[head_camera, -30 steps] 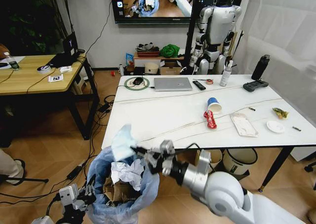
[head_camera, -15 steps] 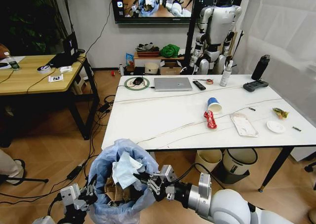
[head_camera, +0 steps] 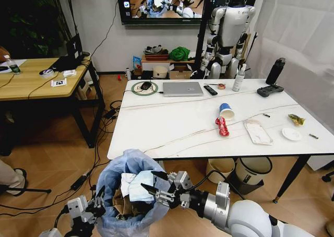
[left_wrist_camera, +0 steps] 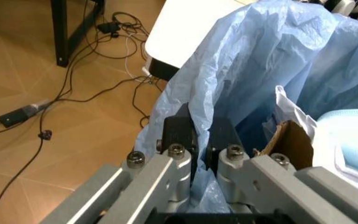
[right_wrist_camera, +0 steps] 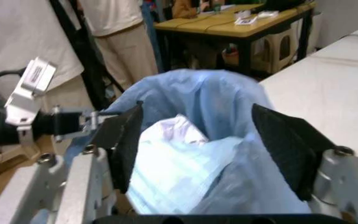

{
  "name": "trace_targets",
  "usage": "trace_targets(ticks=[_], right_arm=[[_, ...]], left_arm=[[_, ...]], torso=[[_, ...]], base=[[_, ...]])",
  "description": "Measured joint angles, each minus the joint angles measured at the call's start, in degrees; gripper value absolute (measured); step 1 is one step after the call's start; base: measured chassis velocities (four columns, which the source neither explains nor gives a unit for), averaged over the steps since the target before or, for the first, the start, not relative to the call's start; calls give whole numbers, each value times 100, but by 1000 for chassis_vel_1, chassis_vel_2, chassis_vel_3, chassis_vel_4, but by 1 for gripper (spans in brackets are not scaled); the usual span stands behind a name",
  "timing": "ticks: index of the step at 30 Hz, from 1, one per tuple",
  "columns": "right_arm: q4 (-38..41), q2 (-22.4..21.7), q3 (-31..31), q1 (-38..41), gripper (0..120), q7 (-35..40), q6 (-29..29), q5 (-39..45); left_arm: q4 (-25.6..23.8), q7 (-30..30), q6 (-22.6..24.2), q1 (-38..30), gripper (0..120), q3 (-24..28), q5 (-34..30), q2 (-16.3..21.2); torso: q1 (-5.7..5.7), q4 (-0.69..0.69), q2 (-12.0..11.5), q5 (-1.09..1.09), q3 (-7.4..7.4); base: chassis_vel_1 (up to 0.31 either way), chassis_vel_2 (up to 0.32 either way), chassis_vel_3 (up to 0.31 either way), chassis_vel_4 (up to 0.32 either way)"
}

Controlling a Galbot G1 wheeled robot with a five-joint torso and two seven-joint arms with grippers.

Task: Pick up the trash bin and place the trash from the table into it.

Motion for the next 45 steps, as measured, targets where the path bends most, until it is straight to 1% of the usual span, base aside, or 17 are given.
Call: trace_targets(ticks=[4,5,6,7,8,11,12,16,19,22,24,26,27,30,31,38,45], right_arm=[[32,142,665,-192,88,101,44,-14],[32,142,665,-192,88,101,44,-14],[28,220,913,-310,91,115,56,-35],[19,326,1249,-480,97,131,61,-45],[10,434,1540,-627,99,150,62,-52],[-32,705,2200,-917,100,314,59,-105],[-32,705,2200,-917,100,314,59,-105],[-228,1174,3086,-1120,100,711,-162,-354],[-395,1324,3331,-1106,100,870,-294,-428],[-846,1523,3666,-901,100,1023,-506,-481],[-1190,1597,3796,-711,100,1059,-597,-481],[-1344,1621,3843,-620,100,1070,-625,-481],[-1648,1656,3904,-432,100,1077,-682,-476],[-2113,1702,3921,-97,100,1098,-827,-396],[-2113,1702,3921,-97,100,1098,-827,-396],[-2942,1787,3682,429,100,1009,-852,-379],[-3446,1810,3483,757,100,939,-848,-380]], left_arm=[[53,0,-2,-19,0,39,-46,35],[53,0,-2,-19,0,39,-46,35],[72,0,-3,-26,0,50,-68,49],[105,0,-7,-39,0,59,-93,68],[136,0,-12,-51,0,66,-111,85],[227,0,-23,-89,0,73,-165,122],[227,0,-23,-89,0,73,-165,122],[382,11,-51,-102,0,116,-205,197],[427,16,-57,-105,0,138,-211,251],[495,21,-57,-143,0,190,-214,313],[528,21,-57,-163,0,246,-206,341],[538,22,-57,-169,0,275,-200,346],[564,32,-58,-181,0,333,-164,350],[610,52,-73,-194,0,436,-106,338],[610,52,-73,-194,0,436,-106,338],[599,102,-127,-138,0,417,-64,287],[499,108,-134,-77,0,371,-46,231]], torso=[[0,1,0,0,0],[0,1,0,0,0],[0,1,0,0,0],[0,0,0,-1,0],[0,0,0,0,0],[0,-1,0,0,0],[0,-1,0,0,0],[0,-1,0,0,0],[0,-1,0,1,0],[0,-1,0,0,0],[0,-1,0,1,0],[0,0,0,1,0],[0,0,0,1,0],[0,0,0,-1,0],[0,0,0,-1,0],[0,0,0,0,0],[0,0,0,0,0]], base=[[0,0,0,0],[0,0,0,0],[0,0,0,0],[0,0,0,0],[0,0,0,0],[0,0,0,0],[0,0,0,0],[0,0,0,0],[0,0,0,0],[0,0,0,0],[0,0,0,0],[0,0,0,0],[0,0,0,0],[0,0,0,0],[0,0,0,0],[0,0,0,0],[0,0,0,0]])
